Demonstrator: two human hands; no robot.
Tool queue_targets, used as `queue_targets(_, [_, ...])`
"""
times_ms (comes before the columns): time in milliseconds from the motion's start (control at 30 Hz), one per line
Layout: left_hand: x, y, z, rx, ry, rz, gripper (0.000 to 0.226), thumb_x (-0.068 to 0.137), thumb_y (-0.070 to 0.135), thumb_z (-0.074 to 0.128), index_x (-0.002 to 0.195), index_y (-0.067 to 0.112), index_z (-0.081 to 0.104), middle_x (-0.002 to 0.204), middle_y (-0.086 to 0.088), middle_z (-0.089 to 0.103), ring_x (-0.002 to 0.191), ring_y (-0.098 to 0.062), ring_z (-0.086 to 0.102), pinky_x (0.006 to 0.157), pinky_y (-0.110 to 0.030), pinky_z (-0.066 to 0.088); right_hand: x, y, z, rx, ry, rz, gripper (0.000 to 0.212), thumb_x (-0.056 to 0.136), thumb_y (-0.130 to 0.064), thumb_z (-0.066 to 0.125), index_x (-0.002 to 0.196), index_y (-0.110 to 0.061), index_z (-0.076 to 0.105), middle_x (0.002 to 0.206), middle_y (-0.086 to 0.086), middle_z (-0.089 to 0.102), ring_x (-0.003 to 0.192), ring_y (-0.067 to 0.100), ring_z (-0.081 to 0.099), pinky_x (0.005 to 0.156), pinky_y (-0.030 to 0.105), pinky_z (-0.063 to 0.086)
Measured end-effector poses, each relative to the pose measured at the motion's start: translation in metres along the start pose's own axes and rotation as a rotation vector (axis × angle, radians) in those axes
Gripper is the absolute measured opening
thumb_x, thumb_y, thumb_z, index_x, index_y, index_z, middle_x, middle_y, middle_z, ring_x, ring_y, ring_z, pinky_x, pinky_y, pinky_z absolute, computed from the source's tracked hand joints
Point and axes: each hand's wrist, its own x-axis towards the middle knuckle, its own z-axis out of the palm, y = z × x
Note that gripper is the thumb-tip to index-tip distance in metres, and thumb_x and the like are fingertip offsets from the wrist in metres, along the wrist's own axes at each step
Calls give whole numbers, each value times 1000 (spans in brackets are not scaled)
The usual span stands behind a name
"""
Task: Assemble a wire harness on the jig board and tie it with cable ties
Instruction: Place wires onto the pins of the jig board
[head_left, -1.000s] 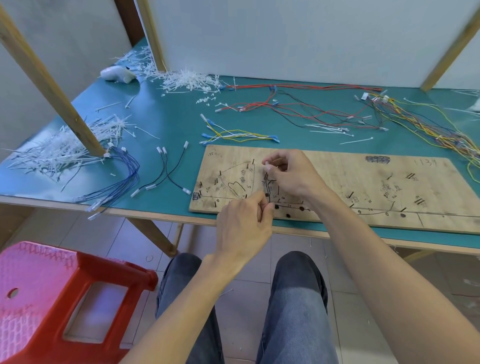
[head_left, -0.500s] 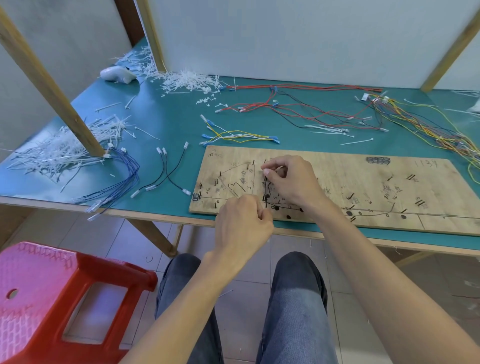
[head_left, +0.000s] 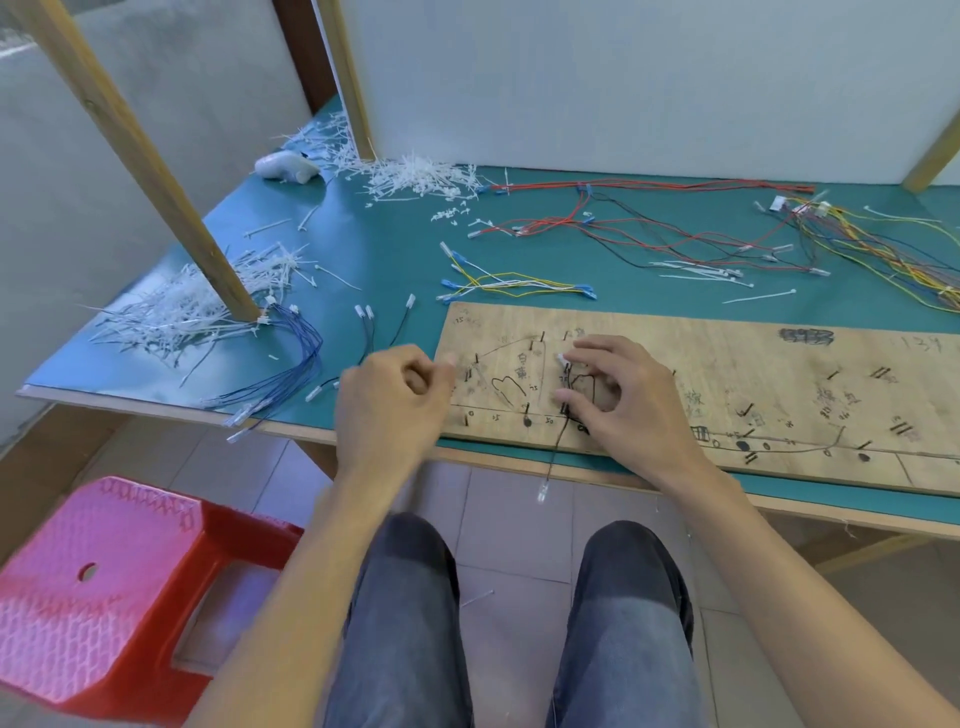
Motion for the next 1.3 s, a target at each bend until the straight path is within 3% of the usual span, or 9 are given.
queue_targets(100, [49, -35, -31, 155, 207, -98, 20, 93, 39, 66, 80, 25, 68, 65, 16, 64, 70, -16, 63, 59, -26, 43, 1, 0, 1, 61, 28, -3, 33, 90, -25, 82, 122, -19, 77, 131, -8, 65, 117, 10, 62, 103, 35, 52])
queue_targets(200, [87, -67, -44, 342, 143, -248, 17, 92, 35, 66, 98, 20, 72, 91, 1, 73, 93, -33, 67, 79, -42, 57, 1, -1, 2, 95, 53, -10, 27, 93, -24, 78, 119, -20, 77, 127, -11, 66, 105, 6, 63, 92, 21, 51])
queue_targets(300, [104, -87, -42, 435, 48, -353, 18, 90, 35, 69, 96, 18, 73, 102, -14, 70, 96, -43, 67, 81, -45, 56, 0, 1, 3, 104, 58, -1, 23, 94, -25, 77, 117, -21, 77, 123, -12, 66, 100, 6, 63, 88, 14, 45])
queue_targets(500, [107, -96, -31, 422, 49, -328, 12, 88, 24, 74, 78, 28, 68, 90, -10, 69, 88, -41, 68, 73, -41, 56, 0, 2, 4, 121, 60, -5, 21, 93, -23, 77, 114, -23, 77, 118, -13, 66, 98, 7, 63, 84, 12, 44])
queue_targets(633, [104, -96, -31, 363, 126, -254, 20, 88, 13, 60, 94, 25, 75, 93, -10, 74, 89, -39, 67, 72, -41, 55, 1, 4, 4, 128, 64, -1, 20, 93, -23, 77, 113, -25, 77, 117, -13, 67, 99, 8, 64, 84, 10, 44])
queue_targets(833, [100, -83, -34, 289, 323, -184, 29, 102, 18, 57, 129, 11, 64, 118, -19, 70, 112, -44, 63, 91, -53, 51, 1, 4, 4, 133, 73, 3, 19, 93, -24, 77, 112, -25, 77, 116, -14, 67, 98, 6, 63, 83, 12, 45])
queue_targets(933, [98, -73, -38, 198, 384, -116, 28, 105, 13, 49, 126, 5, 66, 128, -21, 60, 110, -41, 60, 94, -46, 45, 1, 4, 4, 130, 87, 0, 19, 92, -23, 78, 111, -25, 76, 114, -14, 67, 97, 8, 62, 82, 11, 43])
queue_targets(1100, [85, -52, -45, 123, 428, 119, 24, 107, 15, 44, 117, 1, 61, 120, -22, 57, 95, -37, 58, 83, -42, 43, 1, 2, 3, 114, 85, 4, 19, 93, -25, 77, 113, -25, 76, 115, -15, 66, 101, 8, 61, 84, 12, 43])
queue_targets(1300, [59, -16, -51, 42, 430, 395, 18, 108, 18, 54, 109, 5, 66, 104, -12, 62, 72, -20, 52, 71, -29, 46, 0, -3, -1, 202, 135, 44, 14, 97, -32, 75, 110, -28, 76, 114, -18, 68, 111, 10, 59, 88, 31, 53])
